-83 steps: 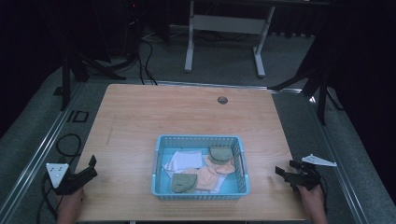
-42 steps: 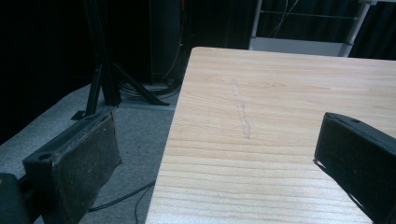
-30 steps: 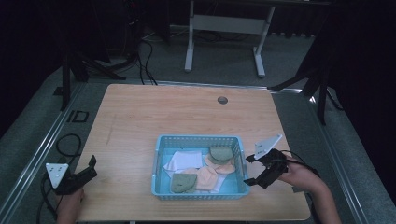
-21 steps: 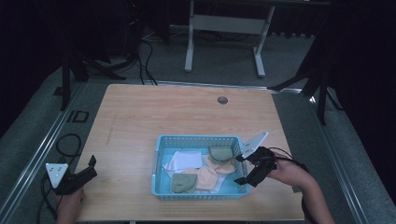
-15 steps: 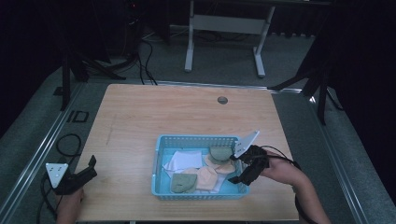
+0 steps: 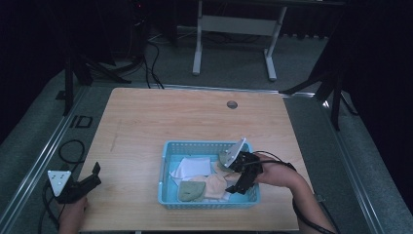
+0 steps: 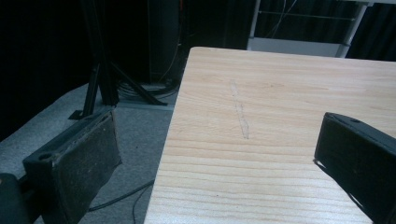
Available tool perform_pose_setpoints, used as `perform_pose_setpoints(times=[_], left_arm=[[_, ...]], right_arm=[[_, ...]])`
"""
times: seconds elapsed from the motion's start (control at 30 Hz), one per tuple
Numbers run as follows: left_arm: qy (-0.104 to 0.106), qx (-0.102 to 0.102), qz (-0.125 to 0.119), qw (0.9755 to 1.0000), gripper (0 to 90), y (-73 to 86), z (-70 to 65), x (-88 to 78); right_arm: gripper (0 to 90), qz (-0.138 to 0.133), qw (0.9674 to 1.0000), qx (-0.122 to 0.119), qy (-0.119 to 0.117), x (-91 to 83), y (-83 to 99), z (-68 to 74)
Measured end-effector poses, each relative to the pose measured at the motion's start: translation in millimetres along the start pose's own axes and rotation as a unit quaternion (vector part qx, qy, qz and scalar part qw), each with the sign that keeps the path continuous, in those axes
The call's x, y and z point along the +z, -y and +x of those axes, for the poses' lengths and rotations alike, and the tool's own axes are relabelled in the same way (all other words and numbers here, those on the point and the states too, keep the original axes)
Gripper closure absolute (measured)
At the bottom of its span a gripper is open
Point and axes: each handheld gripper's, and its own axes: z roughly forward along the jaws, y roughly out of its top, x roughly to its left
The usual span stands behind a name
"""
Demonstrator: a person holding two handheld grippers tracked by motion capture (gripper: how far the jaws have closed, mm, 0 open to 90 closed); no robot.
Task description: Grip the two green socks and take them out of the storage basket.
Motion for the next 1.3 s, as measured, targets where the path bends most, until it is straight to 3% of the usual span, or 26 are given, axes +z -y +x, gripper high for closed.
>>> perform_pose_setpoints(times=[0.2, 0.33, 0.77, 1.07, 1.3], left_arm=[[0.0, 0.0, 0.0, 1.0, 0.5, 0.0, 0.0, 0.0], [0.0, -0.001, 0.0, 1.0, 0.5, 0.0, 0.1, 0.0], [0.0, -0.001, 0.0, 1.0, 0.5, 0.0, 0.0, 0.1], [0.001, -0.001, 0.001, 1.0, 0.5, 0.0, 0.2, 0.2], [0.001, -0.001, 0.001, 1.0, 0.5, 0.0, 0.2, 0.2]], right_arm=[[13.1, -0.01, 0.9997, 0.0, -0.024, 7.3, -13.4, 0.2], [14.8, 0.002, 0.9994, -0.018, -0.029, 12.8, -21.4, 4.1], [29.4, 0.006, 0.9972, -0.05, -0.054, 27.6, -48.9, 8.1], [35.0, 0.019, 0.9965, -0.052, -0.063, 46.4, -62.2, 5.3], [41.9, 0.048, 0.9954, -0.048, -0.067, 62.2, -67.7, 7.3]])
